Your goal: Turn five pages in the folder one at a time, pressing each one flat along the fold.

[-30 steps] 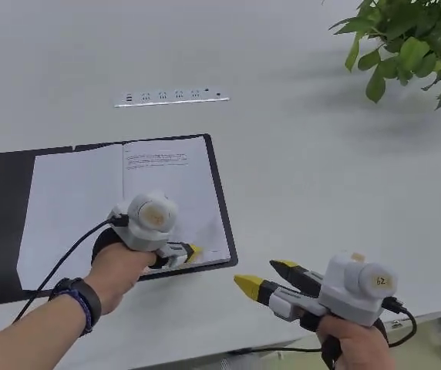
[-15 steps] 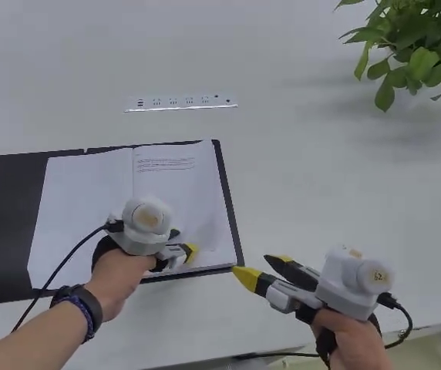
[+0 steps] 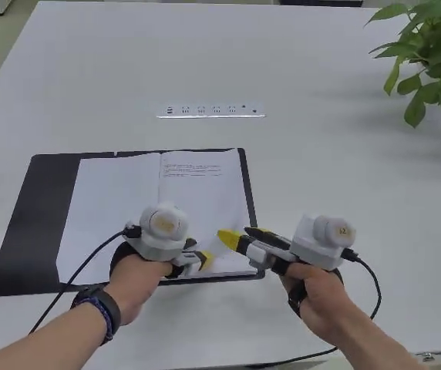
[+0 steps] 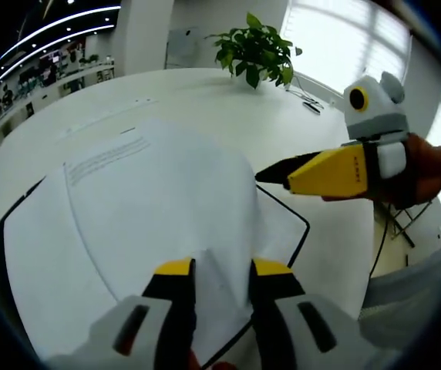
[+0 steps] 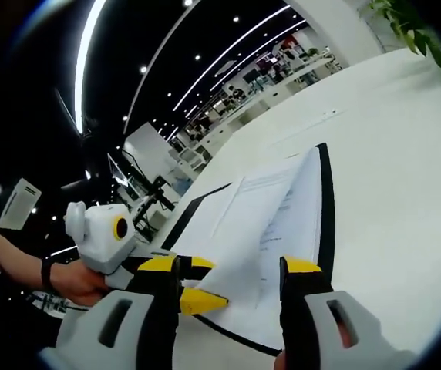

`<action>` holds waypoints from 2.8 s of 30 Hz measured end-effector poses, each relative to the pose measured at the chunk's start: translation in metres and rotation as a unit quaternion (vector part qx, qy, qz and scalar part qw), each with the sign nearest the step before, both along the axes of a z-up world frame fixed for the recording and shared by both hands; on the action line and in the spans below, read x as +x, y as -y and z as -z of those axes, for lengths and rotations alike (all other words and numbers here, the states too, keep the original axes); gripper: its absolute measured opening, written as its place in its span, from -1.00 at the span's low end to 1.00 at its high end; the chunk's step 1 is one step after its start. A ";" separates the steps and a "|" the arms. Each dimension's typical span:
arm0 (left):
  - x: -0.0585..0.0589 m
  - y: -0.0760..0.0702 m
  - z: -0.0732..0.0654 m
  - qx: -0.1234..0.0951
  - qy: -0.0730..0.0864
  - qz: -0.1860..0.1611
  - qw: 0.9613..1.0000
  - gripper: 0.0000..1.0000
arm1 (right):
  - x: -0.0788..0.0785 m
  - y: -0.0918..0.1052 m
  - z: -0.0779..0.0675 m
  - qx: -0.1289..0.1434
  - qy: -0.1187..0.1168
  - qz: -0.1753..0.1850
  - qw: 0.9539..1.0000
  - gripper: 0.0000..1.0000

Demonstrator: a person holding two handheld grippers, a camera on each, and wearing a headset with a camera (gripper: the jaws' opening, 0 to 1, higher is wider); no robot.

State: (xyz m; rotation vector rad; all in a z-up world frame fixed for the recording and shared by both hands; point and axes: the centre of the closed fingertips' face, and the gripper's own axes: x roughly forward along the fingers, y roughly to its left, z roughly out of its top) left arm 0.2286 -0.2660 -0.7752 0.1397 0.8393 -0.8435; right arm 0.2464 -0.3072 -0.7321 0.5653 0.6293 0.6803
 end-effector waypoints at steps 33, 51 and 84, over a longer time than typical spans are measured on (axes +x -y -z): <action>-0.020 -0.065 -0.073 -0.029 0.076 -0.028 0.996 0.05 | -0.006 -0.010 -0.032 0.068 0.001 0.019 0.998 -1.00; -0.031 -0.131 -0.098 -0.047 0.107 -0.095 0.989 0.10 | 0.001 -0.062 -0.057 0.070 0.023 -0.005 0.997 -1.00; -0.066 -0.214 -0.112 -0.048 0.121 -0.132 0.983 0.32 | -0.006 -0.195 -0.062 0.086 0.012 -0.075 0.993 -1.00</action>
